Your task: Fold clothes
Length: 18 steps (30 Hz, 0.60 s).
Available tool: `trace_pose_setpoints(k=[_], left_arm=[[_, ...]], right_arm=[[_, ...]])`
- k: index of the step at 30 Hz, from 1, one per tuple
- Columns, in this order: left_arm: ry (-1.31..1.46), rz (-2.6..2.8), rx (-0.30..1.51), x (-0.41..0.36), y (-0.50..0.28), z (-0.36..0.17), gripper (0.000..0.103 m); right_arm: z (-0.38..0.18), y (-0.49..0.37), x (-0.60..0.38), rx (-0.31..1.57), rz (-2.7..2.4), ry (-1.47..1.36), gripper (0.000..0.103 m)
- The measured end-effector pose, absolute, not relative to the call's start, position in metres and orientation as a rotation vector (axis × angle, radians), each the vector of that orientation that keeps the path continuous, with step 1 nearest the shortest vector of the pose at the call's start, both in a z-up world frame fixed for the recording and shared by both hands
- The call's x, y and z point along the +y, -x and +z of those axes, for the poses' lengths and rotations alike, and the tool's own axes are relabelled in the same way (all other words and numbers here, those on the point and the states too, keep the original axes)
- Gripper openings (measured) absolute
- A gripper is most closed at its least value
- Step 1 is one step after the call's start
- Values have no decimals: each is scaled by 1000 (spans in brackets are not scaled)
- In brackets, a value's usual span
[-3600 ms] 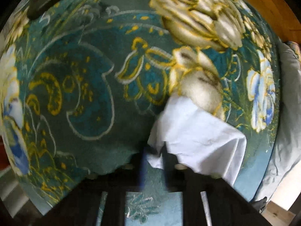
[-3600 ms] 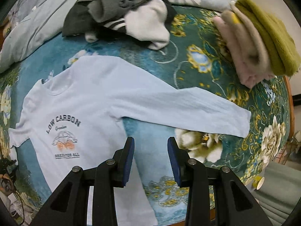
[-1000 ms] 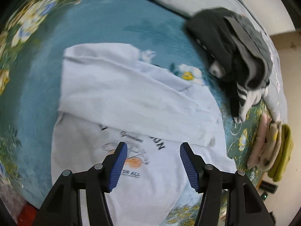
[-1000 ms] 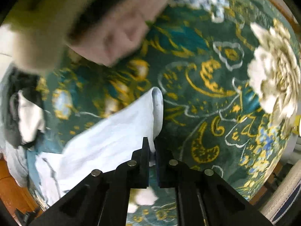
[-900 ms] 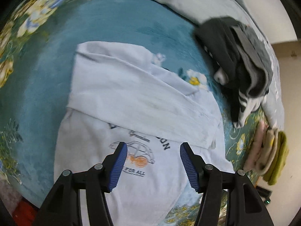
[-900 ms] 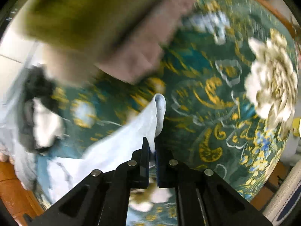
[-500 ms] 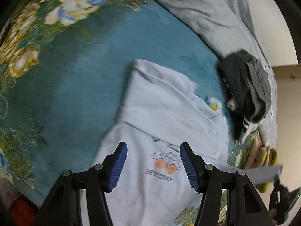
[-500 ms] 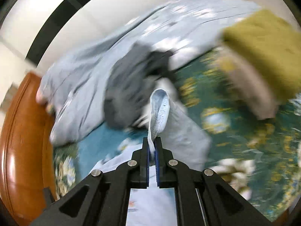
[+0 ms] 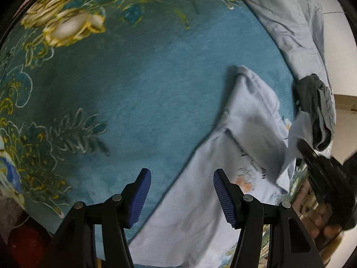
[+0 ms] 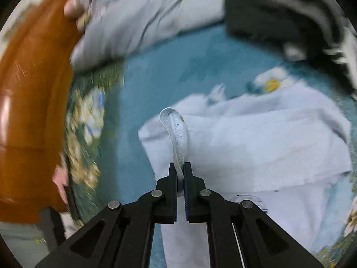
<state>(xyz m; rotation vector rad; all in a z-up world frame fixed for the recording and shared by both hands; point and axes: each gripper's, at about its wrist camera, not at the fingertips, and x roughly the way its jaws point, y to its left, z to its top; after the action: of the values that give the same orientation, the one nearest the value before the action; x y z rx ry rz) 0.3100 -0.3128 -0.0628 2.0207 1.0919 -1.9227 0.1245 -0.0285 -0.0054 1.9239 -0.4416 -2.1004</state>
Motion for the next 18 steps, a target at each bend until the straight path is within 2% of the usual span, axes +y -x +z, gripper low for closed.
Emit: trace_pose_setpoints(k=[2, 7, 10, 11, 12, 13, 18], left_arm=[[-2027, -1902, 1111, -319, -314, -69, 62], [-2025, -1875, 1114, -334, -319, -79, 62], [-2045, -1867, 1094, -339, -320, -84, 62], [-2056, -1867, 1081, -339, -320, -85, 62], [-2067, -1867, 1068, -339, -320, -86, 62], [-2080, -1870, 1057, -338, -320, -87, 62], [-2163, -1891, 973, -320, -320, -90, 62]], right_arm=[[-21, -123, -50, -357, -2081, -1966, 5], [-47, -122, -82, -281, -2049, -2023, 5], [-53, -123, -88, -249, -2012, -2051, 10], [-55, -123, -90, -238, -1999, -2060, 14], [-57, -124, -92, -227, -1987, -2069, 24], [-54, -126, -90, -233, -1986, -2045, 27], [-28, -142, -48, -299, -2071, -2034, 29]])
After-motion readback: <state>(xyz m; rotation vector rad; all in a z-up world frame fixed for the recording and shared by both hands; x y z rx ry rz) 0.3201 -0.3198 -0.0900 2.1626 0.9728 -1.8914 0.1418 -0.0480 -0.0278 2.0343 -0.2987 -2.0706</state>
